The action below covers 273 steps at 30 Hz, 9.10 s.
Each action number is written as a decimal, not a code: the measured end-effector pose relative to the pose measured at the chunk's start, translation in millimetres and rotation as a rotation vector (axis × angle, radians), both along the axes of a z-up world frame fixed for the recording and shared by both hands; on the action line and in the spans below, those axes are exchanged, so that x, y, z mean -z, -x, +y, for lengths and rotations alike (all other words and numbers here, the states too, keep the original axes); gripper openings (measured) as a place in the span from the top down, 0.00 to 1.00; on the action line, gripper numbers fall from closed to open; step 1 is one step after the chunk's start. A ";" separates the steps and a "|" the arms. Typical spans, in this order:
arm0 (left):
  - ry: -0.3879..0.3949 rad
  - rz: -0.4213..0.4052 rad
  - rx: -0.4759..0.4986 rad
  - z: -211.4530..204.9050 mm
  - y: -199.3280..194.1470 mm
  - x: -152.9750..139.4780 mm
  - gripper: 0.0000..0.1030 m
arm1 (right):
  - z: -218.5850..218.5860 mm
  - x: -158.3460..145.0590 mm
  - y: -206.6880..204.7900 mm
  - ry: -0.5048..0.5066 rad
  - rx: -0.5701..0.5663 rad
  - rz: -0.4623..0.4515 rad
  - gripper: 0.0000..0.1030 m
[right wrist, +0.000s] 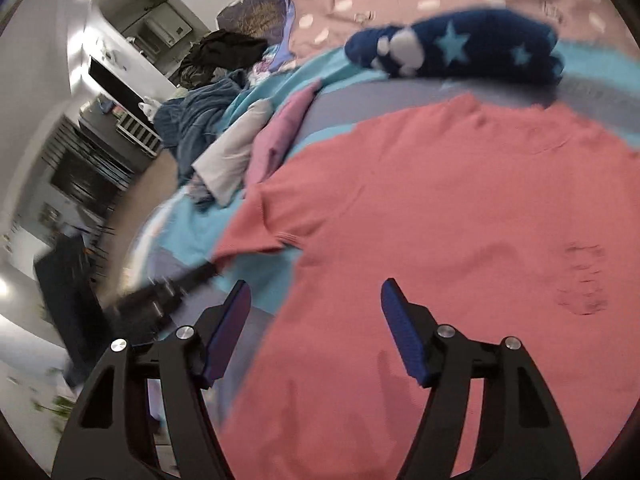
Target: Fold small clothes
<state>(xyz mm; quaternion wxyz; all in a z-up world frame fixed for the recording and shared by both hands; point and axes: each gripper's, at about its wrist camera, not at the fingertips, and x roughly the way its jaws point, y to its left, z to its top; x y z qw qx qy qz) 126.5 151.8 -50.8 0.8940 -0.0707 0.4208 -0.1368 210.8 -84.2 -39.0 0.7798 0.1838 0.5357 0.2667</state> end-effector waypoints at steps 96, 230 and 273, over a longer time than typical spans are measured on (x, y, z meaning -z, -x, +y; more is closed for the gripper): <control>-0.152 0.055 -0.195 -36.3 -65.2 62.6 0.33 | -242.1 41.6 -10.6 0.325 0.431 -0.119 0.78; 0.050 -0.078 0.099 -87.4 -122.7 -40.9 0.96 | -239.4 58.0 60.9 0.504 0.353 -0.307 0.56; -0.131 0.004 -0.001 -54.2 -142.5 59.4 0.48 | -298.7 71.8 -11.1 0.234 0.460 -0.159 0.92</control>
